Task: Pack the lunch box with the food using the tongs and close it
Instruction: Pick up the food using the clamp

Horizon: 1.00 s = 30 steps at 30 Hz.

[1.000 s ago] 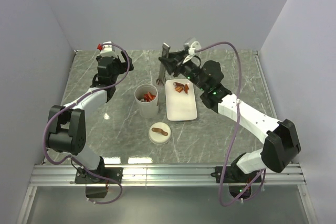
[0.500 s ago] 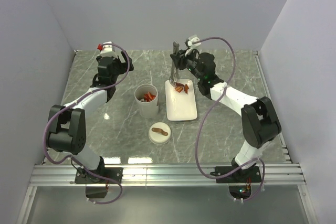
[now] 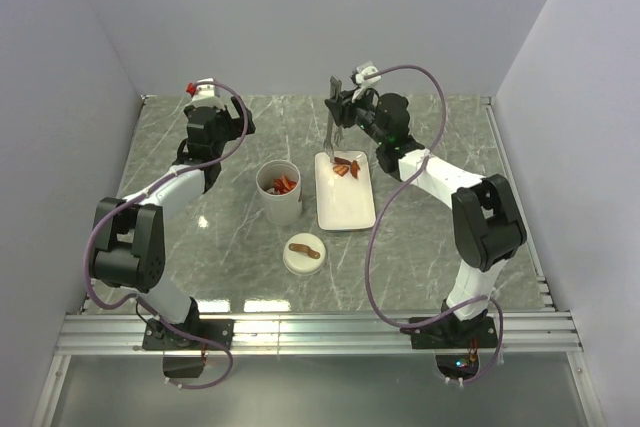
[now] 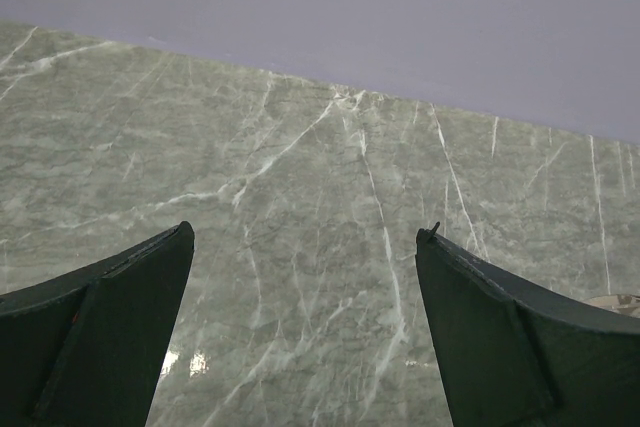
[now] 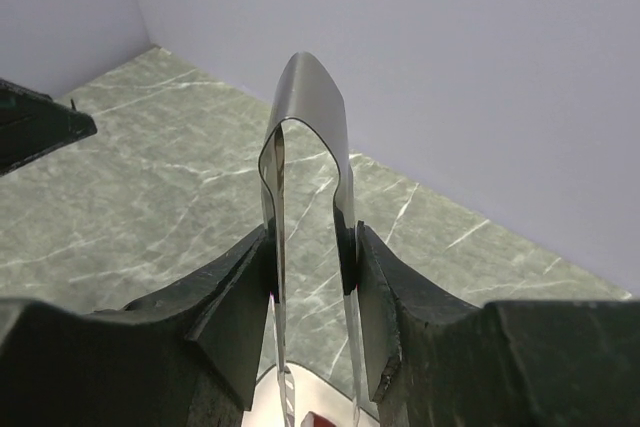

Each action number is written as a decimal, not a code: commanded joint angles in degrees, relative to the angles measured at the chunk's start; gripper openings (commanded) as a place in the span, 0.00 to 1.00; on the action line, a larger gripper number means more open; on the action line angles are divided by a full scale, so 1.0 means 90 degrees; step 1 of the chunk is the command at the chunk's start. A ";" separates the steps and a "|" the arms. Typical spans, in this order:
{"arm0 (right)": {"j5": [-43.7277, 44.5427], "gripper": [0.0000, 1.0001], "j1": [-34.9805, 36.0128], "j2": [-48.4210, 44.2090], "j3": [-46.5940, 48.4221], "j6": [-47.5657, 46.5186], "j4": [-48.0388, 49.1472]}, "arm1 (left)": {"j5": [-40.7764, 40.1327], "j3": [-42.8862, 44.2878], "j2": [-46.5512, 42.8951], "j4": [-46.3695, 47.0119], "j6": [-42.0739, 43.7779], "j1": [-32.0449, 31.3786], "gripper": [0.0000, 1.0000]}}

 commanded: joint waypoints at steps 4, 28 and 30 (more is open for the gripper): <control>-0.0451 0.45 -0.0048 0.0159 0.0243 -0.0124 0.0203 | -0.0052 0.0260 0.0033 0.0113 -0.0008 0.0017 0.99; -0.0374 0.21 -0.0057 0.0169 0.0204 -0.0388 -0.0208 | -0.0033 0.0259 0.0043 0.0123 -0.0017 0.0027 0.99; -0.0344 0.18 -0.0048 0.0013 0.0146 -0.0417 -0.0179 | -0.0042 0.0240 0.0024 0.0133 -0.0017 0.0027 1.00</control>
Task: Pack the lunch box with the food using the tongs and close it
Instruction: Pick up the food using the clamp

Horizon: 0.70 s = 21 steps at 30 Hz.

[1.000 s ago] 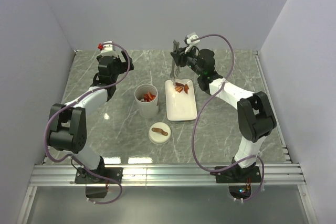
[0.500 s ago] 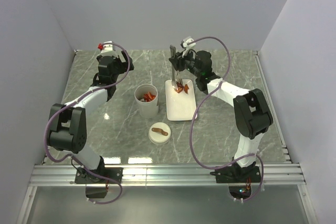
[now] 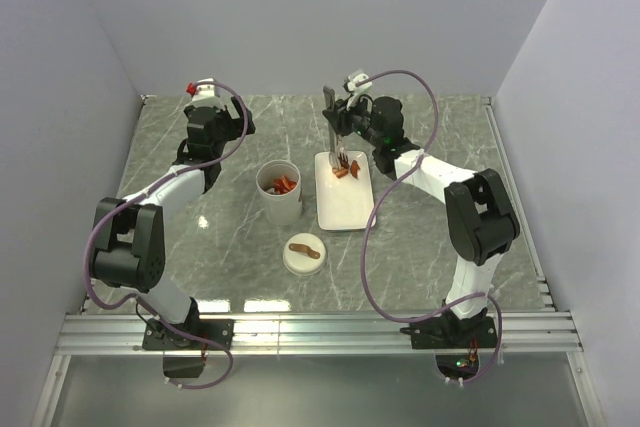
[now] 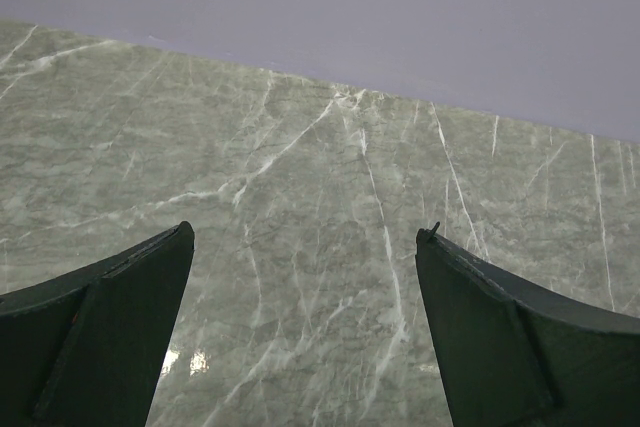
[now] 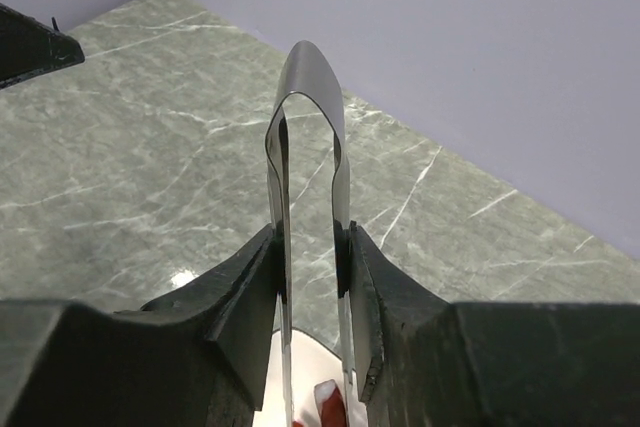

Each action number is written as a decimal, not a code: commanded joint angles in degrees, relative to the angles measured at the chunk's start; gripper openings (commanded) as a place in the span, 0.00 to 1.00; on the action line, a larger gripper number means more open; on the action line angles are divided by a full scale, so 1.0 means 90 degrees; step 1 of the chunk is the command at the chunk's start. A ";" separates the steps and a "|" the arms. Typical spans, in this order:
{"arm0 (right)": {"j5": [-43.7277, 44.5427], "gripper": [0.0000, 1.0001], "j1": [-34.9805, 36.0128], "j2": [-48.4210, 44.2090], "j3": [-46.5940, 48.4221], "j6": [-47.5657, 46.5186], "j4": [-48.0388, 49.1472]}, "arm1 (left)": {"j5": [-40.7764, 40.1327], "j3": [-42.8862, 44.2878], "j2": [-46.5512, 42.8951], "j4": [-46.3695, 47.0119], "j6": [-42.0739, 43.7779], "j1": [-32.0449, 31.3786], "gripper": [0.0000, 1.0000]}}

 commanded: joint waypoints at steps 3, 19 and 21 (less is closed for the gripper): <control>0.0198 0.16 -0.0028 -0.0578 0.0097 -0.0169 0.0072 | -0.0033 0.0250 0.0024 0.0155 -0.0005 0.0027 0.99; 0.0189 0.14 0.0147 -0.1642 -0.0147 -0.0238 -0.0006 | -0.0033 0.0259 0.0033 0.0145 -0.0005 0.0027 1.00; 0.0101 0.14 0.0216 -0.1750 -0.0118 -0.0170 0.0003 | -0.0013 0.0260 0.0043 0.0145 -0.0005 0.0027 1.00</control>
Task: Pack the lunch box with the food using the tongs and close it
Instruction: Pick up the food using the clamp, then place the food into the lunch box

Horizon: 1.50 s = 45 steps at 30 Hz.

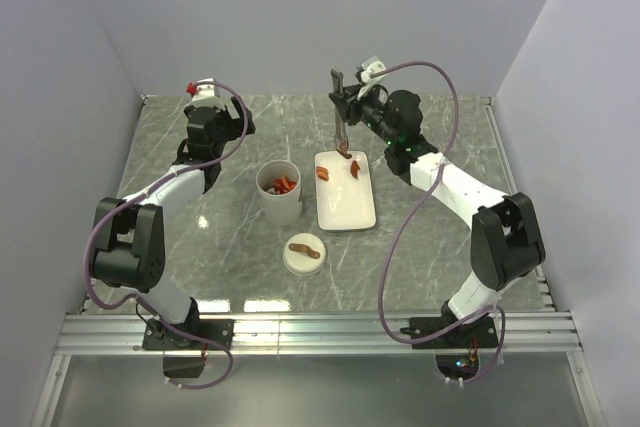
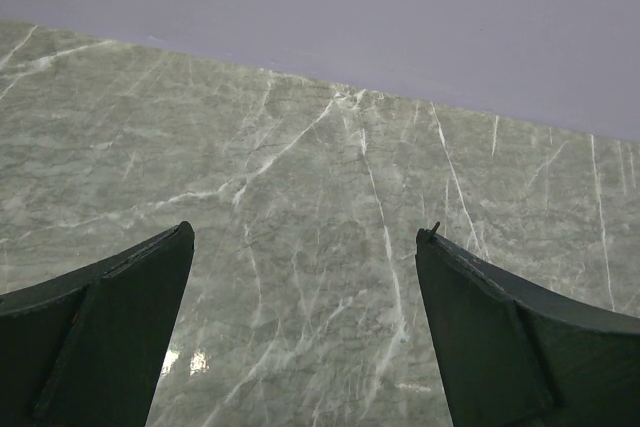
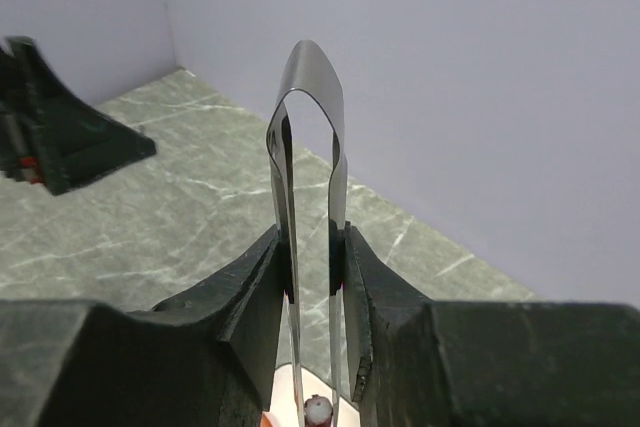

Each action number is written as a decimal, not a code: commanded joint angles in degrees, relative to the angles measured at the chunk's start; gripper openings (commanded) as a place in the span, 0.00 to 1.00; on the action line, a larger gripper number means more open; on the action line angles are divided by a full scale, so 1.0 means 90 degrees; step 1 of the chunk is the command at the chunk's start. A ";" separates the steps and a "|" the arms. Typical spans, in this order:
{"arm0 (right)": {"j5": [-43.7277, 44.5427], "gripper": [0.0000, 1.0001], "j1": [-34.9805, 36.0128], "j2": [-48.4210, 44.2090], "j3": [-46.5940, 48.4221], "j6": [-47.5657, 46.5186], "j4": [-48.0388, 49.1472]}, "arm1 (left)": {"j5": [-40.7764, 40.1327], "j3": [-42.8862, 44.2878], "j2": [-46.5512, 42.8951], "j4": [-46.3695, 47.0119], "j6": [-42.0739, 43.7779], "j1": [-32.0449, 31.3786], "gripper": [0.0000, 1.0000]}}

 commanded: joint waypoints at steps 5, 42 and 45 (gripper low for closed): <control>-0.0774 0.14 0.0401 -0.0907 -0.0031 0.0154 0.0548 | -0.0025 0.0250 0.0033 0.0157 0.0004 0.0027 0.99; -0.3314 0.41 0.1388 -0.0087 0.1542 0.1004 0.0510 | -0.0015 0.0240 0.0014 0.0167 -0.0005 0.0036 0.99; -0.3265 0.42 0.1388 -0.0087 0.1551 0.0984 0.0520 | -0.0015 0.0230 0.0004 0.0157 -0.0005 0.0027 0.99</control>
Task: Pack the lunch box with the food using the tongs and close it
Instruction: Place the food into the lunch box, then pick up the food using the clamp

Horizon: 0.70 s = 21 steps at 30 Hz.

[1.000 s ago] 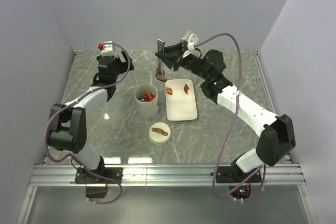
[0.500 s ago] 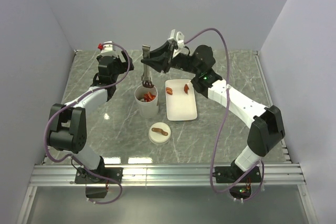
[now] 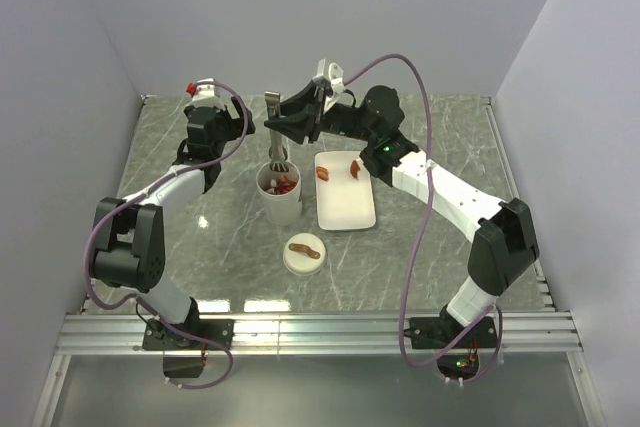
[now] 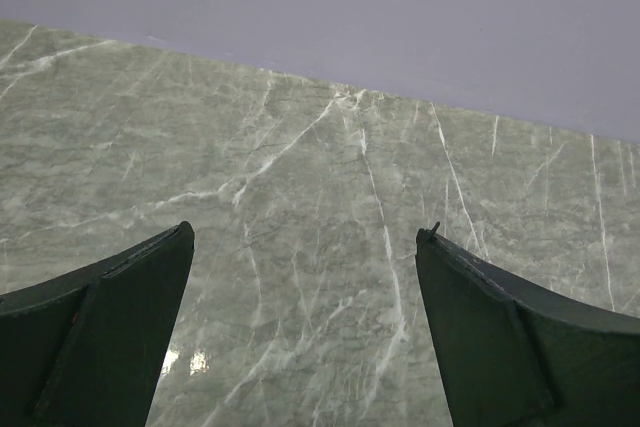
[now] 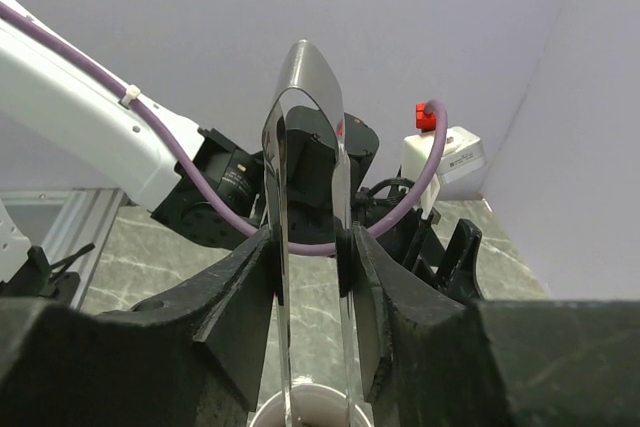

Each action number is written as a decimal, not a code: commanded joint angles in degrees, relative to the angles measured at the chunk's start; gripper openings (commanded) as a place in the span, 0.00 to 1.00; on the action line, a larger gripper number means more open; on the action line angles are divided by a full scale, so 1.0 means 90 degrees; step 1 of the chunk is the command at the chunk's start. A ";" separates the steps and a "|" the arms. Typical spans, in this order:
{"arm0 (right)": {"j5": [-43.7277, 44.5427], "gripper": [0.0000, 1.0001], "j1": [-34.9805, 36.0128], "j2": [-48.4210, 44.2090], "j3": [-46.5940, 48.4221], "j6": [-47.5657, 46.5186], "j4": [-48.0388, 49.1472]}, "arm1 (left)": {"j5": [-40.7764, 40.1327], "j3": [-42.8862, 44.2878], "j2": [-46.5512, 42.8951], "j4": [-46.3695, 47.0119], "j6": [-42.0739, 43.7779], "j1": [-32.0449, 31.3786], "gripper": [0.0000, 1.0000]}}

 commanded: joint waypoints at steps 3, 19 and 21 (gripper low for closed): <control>0.0043 0.42 0.0048 -0.0029 0.0378 -0.0023 0.0245 | -0.0015 0.0230 -0.0006 0.0157 -0.0005 0.0027 1.00; 0.2161 0.40 -0.0176 -0.1532 -0.1496 -0.0766 0.0567 | -0.0055 0.0181 -0.0045 0.0196 -0.0015 0.0036 0.99; 0.2589 0.40 -0.0216 -0.1689 -0.1739 -0.0678 0.0636 | -0.0055 0.0181 -0.0035 0.0196 -0.0015 0.0027 0.99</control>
